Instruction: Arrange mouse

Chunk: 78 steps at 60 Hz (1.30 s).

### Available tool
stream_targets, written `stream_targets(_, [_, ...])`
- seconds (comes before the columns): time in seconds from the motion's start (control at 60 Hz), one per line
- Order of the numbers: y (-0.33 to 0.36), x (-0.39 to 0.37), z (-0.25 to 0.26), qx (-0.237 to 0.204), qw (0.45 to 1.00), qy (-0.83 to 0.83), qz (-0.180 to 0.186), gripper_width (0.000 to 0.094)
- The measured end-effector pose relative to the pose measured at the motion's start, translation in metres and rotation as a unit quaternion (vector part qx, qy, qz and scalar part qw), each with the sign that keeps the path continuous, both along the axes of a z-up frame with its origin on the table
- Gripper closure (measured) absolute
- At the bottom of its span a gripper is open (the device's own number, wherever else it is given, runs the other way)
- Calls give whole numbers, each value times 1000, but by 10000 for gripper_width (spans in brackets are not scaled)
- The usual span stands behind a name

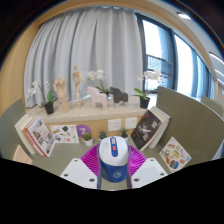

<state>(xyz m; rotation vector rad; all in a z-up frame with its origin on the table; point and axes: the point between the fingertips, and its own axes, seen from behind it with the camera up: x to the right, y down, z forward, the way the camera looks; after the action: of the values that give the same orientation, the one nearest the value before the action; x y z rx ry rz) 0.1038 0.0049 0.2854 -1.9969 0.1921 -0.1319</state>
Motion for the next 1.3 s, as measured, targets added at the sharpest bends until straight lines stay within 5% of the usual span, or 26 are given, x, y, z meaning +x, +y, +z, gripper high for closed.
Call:
stream_targets(0.133, [-2, -110, -16, -6, 999, 3, 43, 604])
stream_targets(0.333, [-20, -215, -148, -99, 992, 20, 75, 604])
stream_targets(0.517, [-52, -245, -254, -185, 979, 31, 79, 604])
stream_targets(0.667, [-71, -246, -296, -213, 974, 23, 73, 573])
stream_targets(0.867, [-68, -243, -297, -197, 977, 14, 79, 408])
stream_targets(1.017, [-68, -234, -277, -195, 978, 34, 65, 76])
stream_targets(1.3, [-104, -181, -128, -117, 990, 4, 77, 70])
